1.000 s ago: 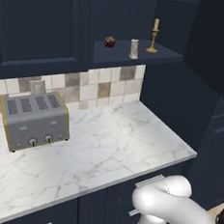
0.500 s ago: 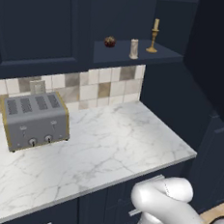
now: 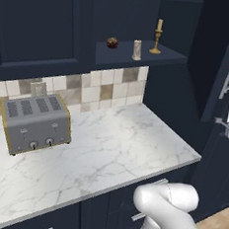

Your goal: Pick the candle and candle from the dining table and place them in the open cabinet. Close the cabinet after placing the objects.

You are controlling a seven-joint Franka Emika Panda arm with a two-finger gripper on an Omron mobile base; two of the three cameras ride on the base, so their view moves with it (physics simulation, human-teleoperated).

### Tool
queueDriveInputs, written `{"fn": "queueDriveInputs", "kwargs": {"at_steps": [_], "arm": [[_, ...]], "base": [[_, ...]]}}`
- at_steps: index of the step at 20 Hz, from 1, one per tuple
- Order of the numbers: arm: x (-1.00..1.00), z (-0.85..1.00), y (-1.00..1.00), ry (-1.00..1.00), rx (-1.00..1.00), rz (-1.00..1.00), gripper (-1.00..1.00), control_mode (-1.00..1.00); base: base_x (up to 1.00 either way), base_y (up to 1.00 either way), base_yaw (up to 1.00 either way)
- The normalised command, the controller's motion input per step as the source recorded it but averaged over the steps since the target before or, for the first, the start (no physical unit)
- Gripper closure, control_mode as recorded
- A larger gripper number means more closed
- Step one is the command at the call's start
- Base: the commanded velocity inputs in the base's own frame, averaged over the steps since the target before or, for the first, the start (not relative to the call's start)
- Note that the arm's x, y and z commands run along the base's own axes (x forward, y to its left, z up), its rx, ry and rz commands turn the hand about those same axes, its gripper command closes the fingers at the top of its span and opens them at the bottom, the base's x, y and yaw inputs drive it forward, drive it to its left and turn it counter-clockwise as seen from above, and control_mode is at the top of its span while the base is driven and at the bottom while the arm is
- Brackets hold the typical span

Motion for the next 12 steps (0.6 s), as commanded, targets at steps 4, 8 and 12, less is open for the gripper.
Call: {"fn": "queueDriveInputs", "kwargs": {"at_steps": [4, 8, 12], "arm": [[0.31, 0.0, 0.66, -0.13, 0.0, 0.01, -1.0, -1.0], [0.41, 0.0, 0.56, -0.18, 0.0, 0.0, -1.0, -1.0], [0.35, 0.02, 0.61, -0.19, 0.0, 0.0, -1.0, -1.0]], "base": [[0.0, 0.0, 0.0], [0.0, 0.0, 0.0], [0.0, 0.0, 0.0]]}}
